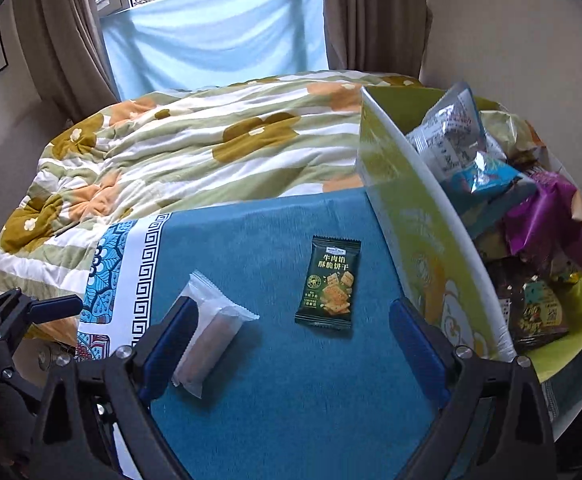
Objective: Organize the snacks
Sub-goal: 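Move both tools toward the last two snacks on the cloth, then grasp the green cracker packet with the right tool while the left tool grasps the white pastry packet, then carry both packets into the box and open both tools to release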
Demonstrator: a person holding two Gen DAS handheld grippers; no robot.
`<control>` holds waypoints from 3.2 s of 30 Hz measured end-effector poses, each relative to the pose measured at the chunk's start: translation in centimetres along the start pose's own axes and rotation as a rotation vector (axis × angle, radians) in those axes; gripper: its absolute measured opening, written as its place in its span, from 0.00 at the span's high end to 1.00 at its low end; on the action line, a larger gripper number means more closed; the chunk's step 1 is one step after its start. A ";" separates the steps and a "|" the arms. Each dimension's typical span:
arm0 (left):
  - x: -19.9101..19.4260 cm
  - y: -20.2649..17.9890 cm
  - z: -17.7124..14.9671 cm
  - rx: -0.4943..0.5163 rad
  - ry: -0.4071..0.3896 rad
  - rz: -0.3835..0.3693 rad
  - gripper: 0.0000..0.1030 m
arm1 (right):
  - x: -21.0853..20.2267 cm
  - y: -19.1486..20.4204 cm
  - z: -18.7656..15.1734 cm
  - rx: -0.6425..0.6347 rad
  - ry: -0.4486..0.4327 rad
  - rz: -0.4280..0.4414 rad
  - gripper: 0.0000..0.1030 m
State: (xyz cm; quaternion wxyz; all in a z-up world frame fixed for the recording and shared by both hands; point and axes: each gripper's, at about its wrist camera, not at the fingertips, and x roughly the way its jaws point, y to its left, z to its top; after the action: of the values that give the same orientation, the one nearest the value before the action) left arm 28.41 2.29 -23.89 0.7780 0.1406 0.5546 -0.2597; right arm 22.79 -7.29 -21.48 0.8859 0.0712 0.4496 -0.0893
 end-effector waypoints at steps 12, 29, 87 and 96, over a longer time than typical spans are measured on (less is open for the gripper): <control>7.1 -0.7 0.0 0.041 0.005 0.024 0.15 | 6.7 -1.5 -2.4 0.074 -0.004 -0.082 0.08; 7.0 0.2 1.9 0.010 -0.033 0.039 0.42 | 9.9 -2.0 -1.4 0.053 -0.016 -0.141 0.21; -6.1 -27.9 16.1 -0.290 -0.216 0.051 0.37 | -12.0 -26.9 8.3 -0.088 -0.182 0.153 0.60; -6.2 -28.3 14.4 -0.352 -0.201 0.161 0.02 | -10.0 -30.5 7.7 -0.111 -0.113 0.245 0.60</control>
State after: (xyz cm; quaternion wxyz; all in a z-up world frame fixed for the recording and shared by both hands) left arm 22.35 -26.85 -11.18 0.8602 0.0198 0.4979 -0.1087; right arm 16.24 -37.64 -10.33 0.9166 0.0713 0.3912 0.0407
